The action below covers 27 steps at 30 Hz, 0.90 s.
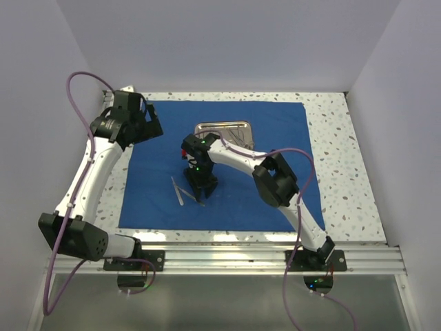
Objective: Open and lay out the surgical kit
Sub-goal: Adjust the medical item in the surgical kit.
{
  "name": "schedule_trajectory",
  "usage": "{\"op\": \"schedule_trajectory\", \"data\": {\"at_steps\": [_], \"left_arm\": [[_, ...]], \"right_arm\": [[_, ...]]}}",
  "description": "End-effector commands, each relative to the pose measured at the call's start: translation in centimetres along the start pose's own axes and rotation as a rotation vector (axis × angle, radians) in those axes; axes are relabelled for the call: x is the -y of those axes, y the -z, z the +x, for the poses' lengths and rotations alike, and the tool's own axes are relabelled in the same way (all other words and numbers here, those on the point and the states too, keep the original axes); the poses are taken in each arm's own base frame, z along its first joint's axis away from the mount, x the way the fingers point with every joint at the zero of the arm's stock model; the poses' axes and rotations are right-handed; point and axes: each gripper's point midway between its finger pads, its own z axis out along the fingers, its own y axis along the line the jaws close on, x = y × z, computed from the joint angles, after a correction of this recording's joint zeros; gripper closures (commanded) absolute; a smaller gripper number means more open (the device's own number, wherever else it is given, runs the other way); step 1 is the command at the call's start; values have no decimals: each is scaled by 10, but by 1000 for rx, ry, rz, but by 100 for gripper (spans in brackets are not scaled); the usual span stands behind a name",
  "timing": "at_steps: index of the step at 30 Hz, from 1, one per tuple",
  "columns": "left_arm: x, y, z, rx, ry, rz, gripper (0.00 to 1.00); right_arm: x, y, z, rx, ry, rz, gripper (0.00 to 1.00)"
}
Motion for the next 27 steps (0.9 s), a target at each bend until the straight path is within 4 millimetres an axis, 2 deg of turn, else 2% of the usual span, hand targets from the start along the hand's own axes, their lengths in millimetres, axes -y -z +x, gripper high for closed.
{"op": "schedule_trajectory", "data": {"at_steps": [1, 7, 16, 22, 27], "left_arm": [[-6, 13, -17, 77, 50, -30, 2], [-7, 11, -14, 70, 53, -33, 3], [-12, 12, -8, 59, 48, -45, 3], [-15, 13, -7, 58, 42, -56, 3], [-15, 14, -6, 55, 39, -56, 4]], "right_arm": [[-14, -2, -3, 31, 58, -12, 53], [-37, -18, 13, -14, 99, -33, 61], [-63, -36, 21, -62, 124, -94, 79], [-77, -39, 12, -52, 127, -137, 99], [-96, -21, -6, 1, 138, -173, 100]]}}
